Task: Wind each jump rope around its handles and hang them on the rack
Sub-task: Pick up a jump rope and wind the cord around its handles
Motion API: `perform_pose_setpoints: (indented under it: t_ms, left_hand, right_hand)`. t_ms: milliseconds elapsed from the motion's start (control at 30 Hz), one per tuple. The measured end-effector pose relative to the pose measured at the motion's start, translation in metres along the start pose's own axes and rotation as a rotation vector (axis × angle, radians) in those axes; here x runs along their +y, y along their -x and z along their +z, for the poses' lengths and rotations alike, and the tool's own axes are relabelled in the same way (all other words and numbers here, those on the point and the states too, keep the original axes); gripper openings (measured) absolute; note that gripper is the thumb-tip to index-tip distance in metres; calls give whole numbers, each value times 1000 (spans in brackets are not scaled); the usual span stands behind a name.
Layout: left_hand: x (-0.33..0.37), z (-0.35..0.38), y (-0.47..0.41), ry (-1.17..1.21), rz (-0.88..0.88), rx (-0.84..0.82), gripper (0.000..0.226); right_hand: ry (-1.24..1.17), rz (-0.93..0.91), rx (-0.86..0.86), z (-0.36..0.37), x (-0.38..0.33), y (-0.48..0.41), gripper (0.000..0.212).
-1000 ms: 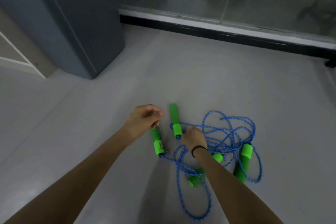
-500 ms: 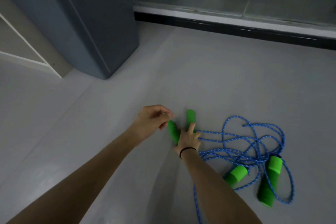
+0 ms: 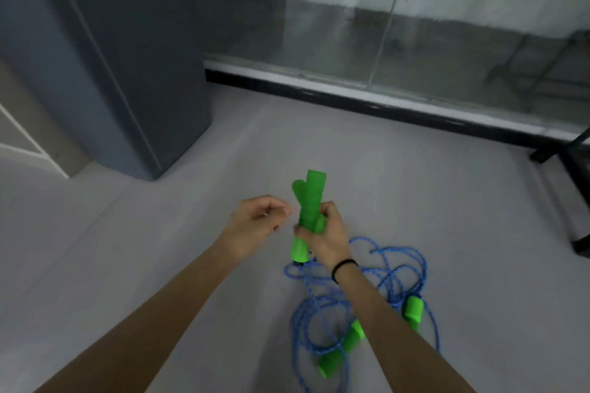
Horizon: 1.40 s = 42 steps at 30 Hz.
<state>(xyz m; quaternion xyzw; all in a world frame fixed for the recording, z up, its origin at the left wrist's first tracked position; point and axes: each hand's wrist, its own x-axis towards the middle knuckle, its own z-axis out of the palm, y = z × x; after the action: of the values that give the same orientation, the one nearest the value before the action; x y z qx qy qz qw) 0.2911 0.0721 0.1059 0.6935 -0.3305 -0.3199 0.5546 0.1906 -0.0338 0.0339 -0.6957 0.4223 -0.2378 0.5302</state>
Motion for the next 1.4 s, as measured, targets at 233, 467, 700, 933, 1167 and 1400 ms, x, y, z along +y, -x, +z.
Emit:
perform_pose_setpoints:
  t_ms: [233, 467, 700, 933, 1167, 1400]
  left_hand:
    - [198, -9, -1, 123, -44, -41, 29]
    - [457, -30, 27, 225, 72, -403, 36]
    - [676, -52, 73, 214, 253, -430, 54]
    - [818, -80, 103, 199, 334, -426, 50]
    - [858, -81, 122, 63, 424, -432, 40]
    - [873, -67, 134, 139, 334, -464, 36]
  right_hand:
    - [-249, -116, 17, -110, -230, 32, 56]
    - [-305, -140, -14, -222, -484, 71, 57]
    - [-260, -235, 76, -313, -719, 123, 64]
    - [-103, -374, 103, -369, -864, 182, 65]
    - [-30, -357, 213, -371, -877, 212, 81]
    - [-358, -428, 121, -374, -860, 221, 42]
